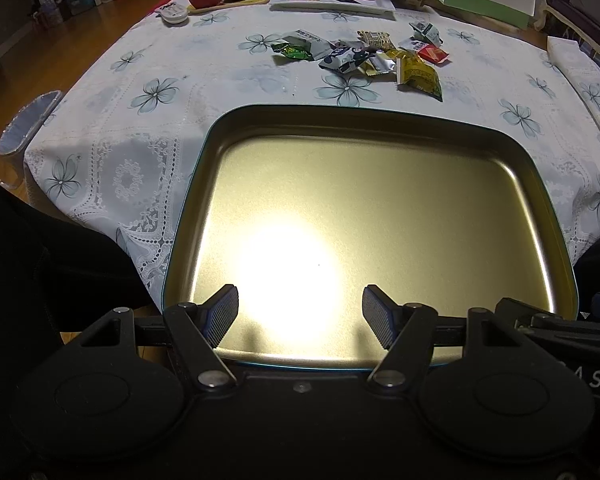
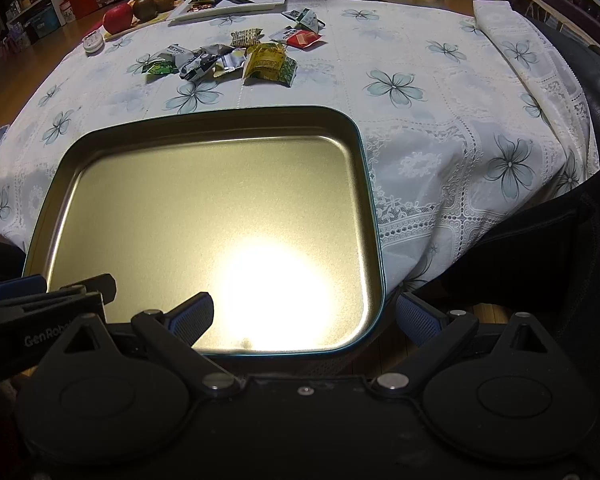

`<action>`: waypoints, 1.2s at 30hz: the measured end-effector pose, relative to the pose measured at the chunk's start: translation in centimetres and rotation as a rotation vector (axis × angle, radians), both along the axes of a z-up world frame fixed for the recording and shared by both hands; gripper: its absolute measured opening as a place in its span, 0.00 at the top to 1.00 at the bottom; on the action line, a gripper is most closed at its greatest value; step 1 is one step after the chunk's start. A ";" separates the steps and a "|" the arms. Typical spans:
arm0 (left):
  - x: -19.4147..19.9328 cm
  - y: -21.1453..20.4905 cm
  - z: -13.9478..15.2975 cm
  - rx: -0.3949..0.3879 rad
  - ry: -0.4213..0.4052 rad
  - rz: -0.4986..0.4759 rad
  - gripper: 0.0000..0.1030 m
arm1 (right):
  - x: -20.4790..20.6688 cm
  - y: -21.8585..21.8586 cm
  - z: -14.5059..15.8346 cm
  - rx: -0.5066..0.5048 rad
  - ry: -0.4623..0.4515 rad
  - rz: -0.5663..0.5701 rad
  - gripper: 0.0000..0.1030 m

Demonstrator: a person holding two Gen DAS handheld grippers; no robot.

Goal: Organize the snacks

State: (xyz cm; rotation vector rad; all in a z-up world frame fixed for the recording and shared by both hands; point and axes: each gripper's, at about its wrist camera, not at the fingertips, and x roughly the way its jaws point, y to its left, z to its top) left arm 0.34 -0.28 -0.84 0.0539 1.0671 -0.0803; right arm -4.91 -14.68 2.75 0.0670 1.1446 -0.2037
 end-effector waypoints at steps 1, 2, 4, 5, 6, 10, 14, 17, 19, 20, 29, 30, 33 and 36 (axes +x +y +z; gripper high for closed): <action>0.0 0.0 0.0 -0.001 0.000 0.000 0.33 | 0.0 0.0 0.0 0.000 0.000 0.000 0.00; 0.0 -0.1 0.0 -0.001 0.000 0.000 0.33 | 0.0 0.0 0.0 0.001 0.000 0.000 0.00; -0.1 -0.2 -0.1 0.000 0.000 0.000 0.33 | 0.0 0.0 0.0 0.002 0.001 0.000 0.00; -0.1 -0.2 -0.1 0.000 0.000 0.000 0.33 | 0.0 0.0 -0.1 0.003 0.001 0.000 0.00; -0.1 -0.2 -0.1 0.000 0.000 0.000 0.33 | 0.0 0.0 -0.1 0.003 0.001 0.000 0.00; -0.1 -0.2 -0.1 0.001 0.002 0.001 0.33 | 0.0 0.0 -0.1 0.003 0.001 0.000 0.00; -0.2 -0.3 -0.3 0.002 0.007 -0.001 0.33 | 0.0 0.0 -0.1 0.003 0.002 0.001 0.00; -0.1 -0.3 -0.3 0.004 0.010 -0.002 0.33 | 0.0 -0.1 -0.2 0.005 0.003 -0.001 0.00; 0.0 -0.3 -0.2 0.005 0.014 -0.004 0.33 | 0.0 -0.1 -0.3 0.007 0.003 -0.004 0.00; 0.0 -0.3 -0.2 0.005 0.015 -0.003 0.33 | 0.0 -0.2 -0.3 0.010 0.005 -0.006 0.00; -0.2 -0.4 0.1 0.027 0.005 -0.002 0.33 | -0.7 0.0 0.8 0.005 -0.051 -0.040 0.00; -0.3 -0.5 0.3 0.030 -0.004 -0.006 0.33 | -0.9 0.0 1.0 0.001 -0.072 -0.038 0.00; -0.6 -0.7 1.0 0.030 -0.038 -0.013 0.32 | -0.6 0.2 1.7 -0.020 -0.082 0.007 0.00; -0.6 -0.6 1.5 0.026 -0.062 -0.004 0.31 | 0.1 0.3 2.1 -0.008 -0.058 0.040 0.01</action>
